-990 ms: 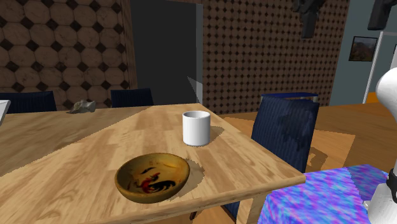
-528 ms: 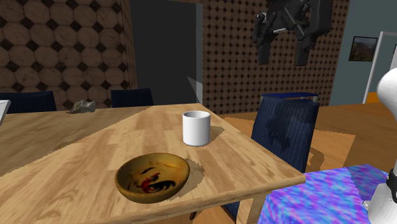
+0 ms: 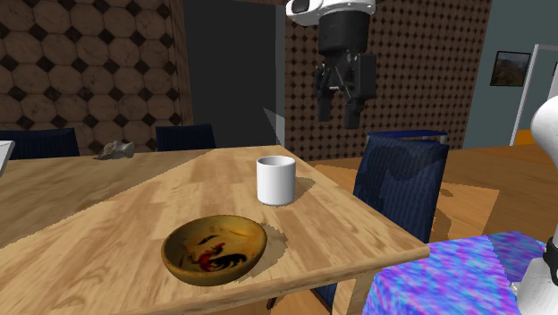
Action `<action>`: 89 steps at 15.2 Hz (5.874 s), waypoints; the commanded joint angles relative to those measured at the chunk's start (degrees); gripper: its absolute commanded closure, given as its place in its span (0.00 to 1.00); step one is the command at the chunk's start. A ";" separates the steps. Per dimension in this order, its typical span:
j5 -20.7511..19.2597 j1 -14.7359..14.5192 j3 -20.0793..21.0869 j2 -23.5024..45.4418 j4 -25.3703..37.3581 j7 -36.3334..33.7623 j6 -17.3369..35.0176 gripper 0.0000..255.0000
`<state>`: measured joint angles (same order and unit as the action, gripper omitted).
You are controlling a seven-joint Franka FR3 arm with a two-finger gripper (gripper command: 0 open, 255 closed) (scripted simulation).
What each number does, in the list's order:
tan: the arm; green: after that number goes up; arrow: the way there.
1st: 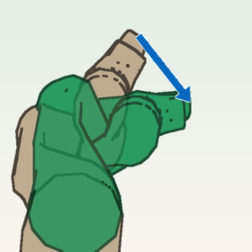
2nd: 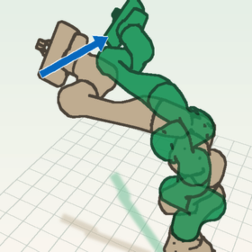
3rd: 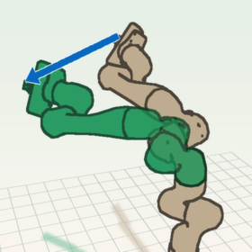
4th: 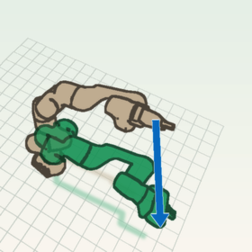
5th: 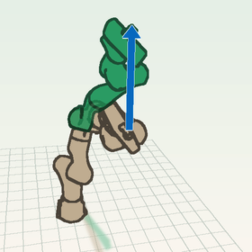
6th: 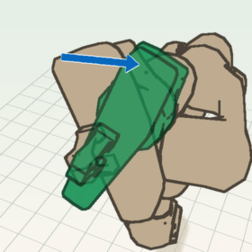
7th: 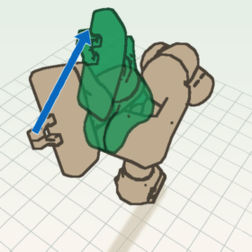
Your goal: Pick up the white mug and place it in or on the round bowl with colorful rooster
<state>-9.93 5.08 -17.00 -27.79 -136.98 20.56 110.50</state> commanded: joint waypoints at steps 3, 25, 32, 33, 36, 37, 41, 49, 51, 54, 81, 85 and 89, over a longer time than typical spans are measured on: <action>1.10 0.42 -4.32 7.45 2.85 4.09 5.47 0.00; 14.04 1.75 -12.16 31.15 10.77 18.50 20.37 0.00; 14.03 1.75 -12.16 31.14 10.78 18.50 20.36 1.00; 14.03 1.75 -12.16 31.14 10.78 18.50 20.36 1.00; 14.03 1.75 -12.16 31.14 10.79 18.50 20.35 1.00; 14.04 1.75 -12.16 31.15 10.79 18.50 20.35 1.00; 13.03 1.65 -12.21 29.74 11.77 17.75 18.18 1.00; 10.96 1.48 -12.11 26.56 14.98 16.15 12.24 1.00; 10.57 1.45 -12.05 25.90 15.91 15.84 10.74 1.00; 10.06 1.41 -11.95 25.01 17.39 15.43 8.48 1.00; 11.49 -10.61 1.33 31.29 35.26 -9.54 -3.15 1.00; 11.60 -10.61 1.34 31.60 32.55 -9.44 -0.14 1.00; 11.79 -10.59 1.35 32.11 30.06 -9.29 2.84 1.00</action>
<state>1.79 -5.56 -15.62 4.15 -106.42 11.15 112.61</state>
